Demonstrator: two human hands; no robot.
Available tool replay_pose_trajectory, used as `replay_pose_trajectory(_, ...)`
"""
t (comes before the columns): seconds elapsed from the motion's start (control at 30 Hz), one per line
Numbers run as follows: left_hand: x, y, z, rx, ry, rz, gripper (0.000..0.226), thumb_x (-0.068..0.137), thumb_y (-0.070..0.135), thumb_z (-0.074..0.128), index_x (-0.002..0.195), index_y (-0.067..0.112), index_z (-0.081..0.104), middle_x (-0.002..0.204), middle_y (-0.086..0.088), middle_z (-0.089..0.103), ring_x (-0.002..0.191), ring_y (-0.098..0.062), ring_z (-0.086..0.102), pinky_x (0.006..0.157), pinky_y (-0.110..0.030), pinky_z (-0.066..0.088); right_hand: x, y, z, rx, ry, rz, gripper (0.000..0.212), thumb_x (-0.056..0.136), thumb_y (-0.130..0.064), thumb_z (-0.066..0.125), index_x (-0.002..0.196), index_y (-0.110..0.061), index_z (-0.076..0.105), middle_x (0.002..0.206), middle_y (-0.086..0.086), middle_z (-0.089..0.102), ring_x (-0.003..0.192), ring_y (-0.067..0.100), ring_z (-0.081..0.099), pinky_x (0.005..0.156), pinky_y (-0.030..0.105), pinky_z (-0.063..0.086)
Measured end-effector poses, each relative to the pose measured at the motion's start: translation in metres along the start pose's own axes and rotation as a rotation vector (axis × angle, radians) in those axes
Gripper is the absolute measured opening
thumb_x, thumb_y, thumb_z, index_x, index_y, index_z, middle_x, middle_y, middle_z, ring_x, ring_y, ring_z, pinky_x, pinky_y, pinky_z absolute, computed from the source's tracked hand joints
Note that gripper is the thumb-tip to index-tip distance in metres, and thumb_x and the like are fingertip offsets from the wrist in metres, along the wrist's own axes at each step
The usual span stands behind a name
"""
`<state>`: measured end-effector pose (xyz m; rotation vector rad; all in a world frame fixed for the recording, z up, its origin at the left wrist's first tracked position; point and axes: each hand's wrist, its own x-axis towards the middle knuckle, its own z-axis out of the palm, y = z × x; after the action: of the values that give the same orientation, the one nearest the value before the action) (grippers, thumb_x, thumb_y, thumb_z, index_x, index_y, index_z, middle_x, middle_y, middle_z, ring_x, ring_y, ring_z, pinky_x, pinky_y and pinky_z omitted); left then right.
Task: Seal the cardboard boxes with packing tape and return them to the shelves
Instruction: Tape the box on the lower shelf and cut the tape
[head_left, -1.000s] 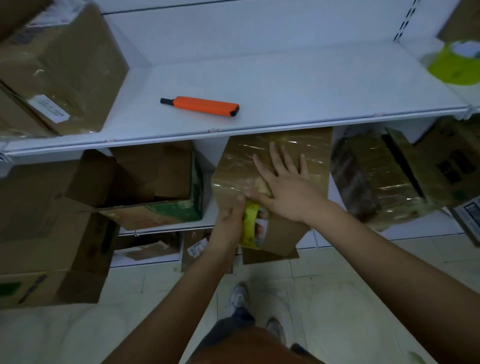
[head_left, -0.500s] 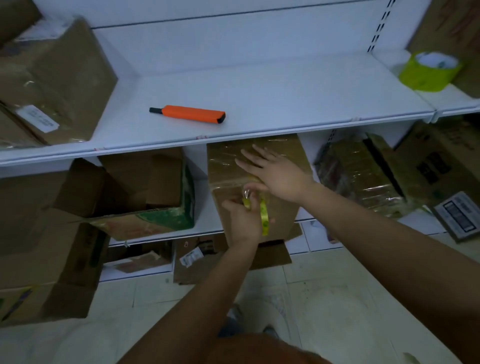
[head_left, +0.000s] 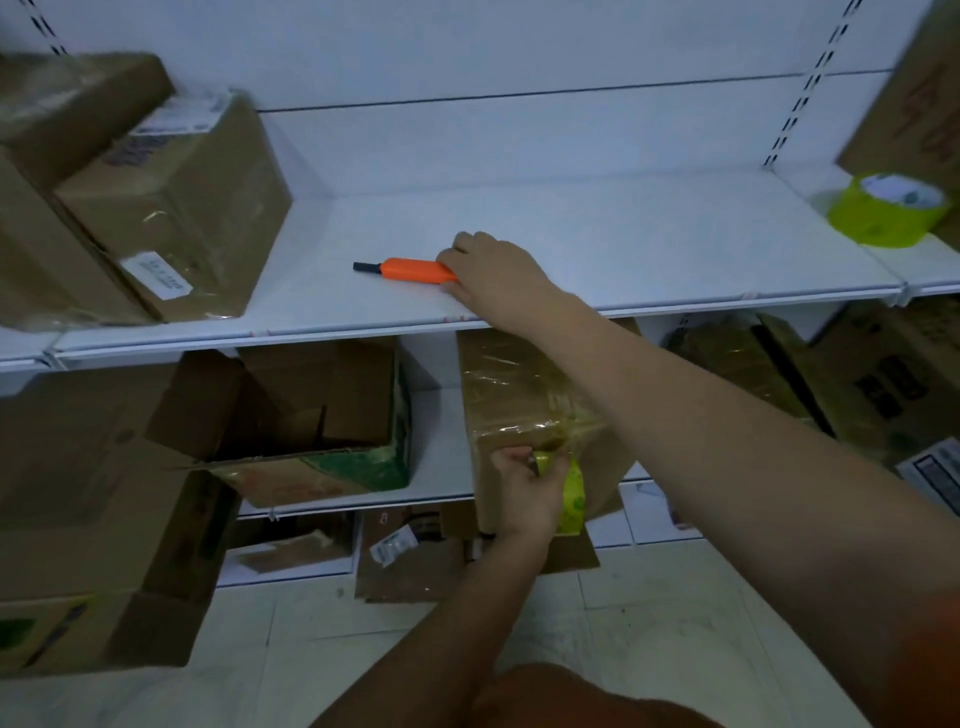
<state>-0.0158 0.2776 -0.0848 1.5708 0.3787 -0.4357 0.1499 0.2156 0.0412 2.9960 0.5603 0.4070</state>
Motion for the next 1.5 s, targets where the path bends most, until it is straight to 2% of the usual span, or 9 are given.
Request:
replay_pose_trajectory(0.13,0.007,0.006,0.006,-0.087,0.034,-0.059,0.035,0.094,0.022,0.067,0.109,0.013,0.037,0.097,-0.005,0.06,0.073,-0.037,0.073,0.053,-0.037,0.06,-0.073,-0.01,-0.01,0.125,0.261,0.054,0.029,0.101,-0.026,0.047,0.119,-0.006,0.058,0.105,0.011,0.057,0.076,0.026,0.058,0.054,0.034,0.037)
replay_pose_trajectory(0.27,0.005,-0.006,0.01,-0.036,0.06,-0.021,0.03,0.094,0.028,0.067,0.103,0.0,0.058,0.092,-0.011,0.068,0.065,-0.019,0.066,0.036,-0.012,0.042,-0.19,-0.004,-0.007,0.286,0.129,0.157,0.049,0.103,-0.047,0.032,0.143,-0.019,0.04,0.115,0.002,0.054,0.068,0.022,0.058,0.05,0.035,0.048)
replay_pose_trajectory(0.43,0.011,-0.013,-0.004,-0.014,-0.02,0.078,0.031,0.096,0.032,0.064,0.11,0.006,0.057,0.095,0.003,0.063,0.07,-0.002,0.069,0.043,-0.013,0.044,-0.254,0.017,0.017,0.08,-0.003,0.213,0.048,0.103,-0.046,0.031,0.148,-0.028,0.037,0.112,-0.001,0.062,0.058,0.014,0.056,0.039,0.016,0.027)
replay_pose_trajectory(0.63,0.022,-0.012,-0.017,0.012,-0.153,0.195,0.02,0.101,0.018,0.056,0.117,0.007,0.06,0.109,-0.001,0.063,0.072,0.004,0.067,0.053,-0.005,0.046,-0.262,0.017,0.018,0.018,-0.056,0.13,0.05,0.104,-0.047,0.023,0.15,-0.032,0.038,0.105,-0.005,0.062,0.05,0.009,0.046,0.039,0.02,0.029)
replay_pose_trajectory(0.9,0.027,-0.009,-0.013,-0.011,-0.236,0.078,0.019,0.101,0.024,0.057,0.109,0.008,0.064,0.092,0.003,0.071,0.067,-0.024,0.075,0.055,-0.026,0.056,-0.244,0.024,0.018,-0.107,-0.164,0.064,0.047,0.099,-0.039,0.049,0.146,-0.038,0.045,0.094,-0.004,0.061,0.053,0.007,0.033,0.04,0.019,0.017)
replay_pose_trajectory(1.03,0.033,-0.016,-0.02,0.034,-0.184,-0.036,0.009,0.099,0.024,0.061,0.093,0.017,0.064,0.099,-0.01,0.072,0.069,-0.028,0.075,0.061,-0.035,0.06,-0.277,0.047,0.007,-0.146,-0.347,0.209,0.088,0.087,-0.027,0.071,0.153,-0.048,0.016,0.097,-0.002,0.059,0.05,0.012,0.047,0.038,0.02,0.025)
replay_pose_trajectory(1.17,0.037,-0.022,-0.036,0.159,-0.247,-0.028,0.016,0.098,0.028,0.061,0.103,0.013,0.064,0.103,-0.008,0.071,0.068,-0.025,0.075,0.078,-0.05,0.061,-0.3,0.067,-0.013,-0.041,-0.087,0.283,0.055,0.09,-0.025,0.071,0.142,-0.026,0.053,0.093,0.002,0.062,0.046,0.017,0.05,0.036,0.016,0.026)
replay_pose_trajectory(1.33,0.025,0.001,-0.041,0.118,-0.458,0.043,0.023,0.095,0.021,0.065,0.103,0.0,0.066,0.095,-0.015,0.076,0.079,-0.038,0.07,0.064,-0.04,0.061,-0.258,0.062,-0.024,0.117,0.065,0.27,0.052,0.102,-0.04,0.031,0.152,-0.028,0.036,0.112,0.001,0.054,0.073,0.012,0.051,0.048,0.022,0.033)
replay_pose_trajectory(1.5,0.012,0.028,-0.059,0.156,-0.505,0.059,0.026,0.097,0.019,0.062,0.11,-0.003,0.066,0.093,-0.018,0.076,0.086,-0.049,0.068,0.064,-0.038,0.06,-0.163,0.082,-0.01,0.07,0.221,0.324,0.048,0.105,-0.028,0.042,0.152,-0.021,0.038,0.121,0.011,0.058,0.099,0.029,0.056,0.068,0.036,0.047)
